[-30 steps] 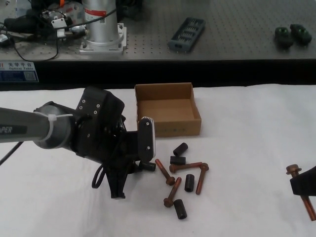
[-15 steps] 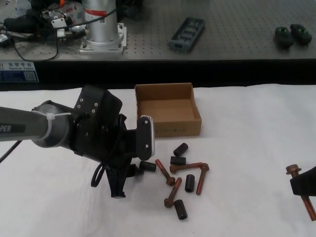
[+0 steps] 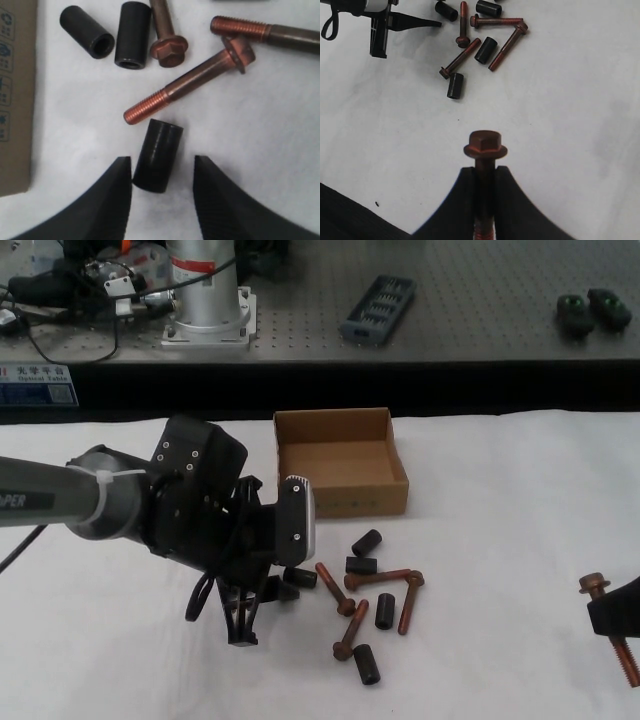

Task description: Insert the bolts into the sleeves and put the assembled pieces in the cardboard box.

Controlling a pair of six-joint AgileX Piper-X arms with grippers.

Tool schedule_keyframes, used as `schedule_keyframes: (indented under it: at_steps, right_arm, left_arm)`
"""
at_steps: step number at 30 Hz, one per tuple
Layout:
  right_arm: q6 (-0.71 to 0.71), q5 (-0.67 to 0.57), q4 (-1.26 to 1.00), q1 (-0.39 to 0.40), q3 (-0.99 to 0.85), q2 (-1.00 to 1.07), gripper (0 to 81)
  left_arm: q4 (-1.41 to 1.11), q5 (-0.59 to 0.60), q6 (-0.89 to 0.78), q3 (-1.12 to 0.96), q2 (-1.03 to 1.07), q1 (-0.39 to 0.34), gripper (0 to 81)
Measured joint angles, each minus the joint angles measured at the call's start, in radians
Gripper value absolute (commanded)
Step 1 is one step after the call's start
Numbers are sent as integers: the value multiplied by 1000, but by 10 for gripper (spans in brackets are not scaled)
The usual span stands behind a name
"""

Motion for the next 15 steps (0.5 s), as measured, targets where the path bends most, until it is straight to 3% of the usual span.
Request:
schedule_keyframes:
  at_steps: [3,10,15]
  right_arm:
    - [0,0,0,0,0,0,28]
    - [0,0,0,0,0,0,28]
    - [0,0,0,0,0,0,28]
  left_arm:
    - [3,0,0,0,0,0,254]
    - [17,-6,0,0,1,-3,13]
    - [18,-46,0,-1,-4,-14,6]
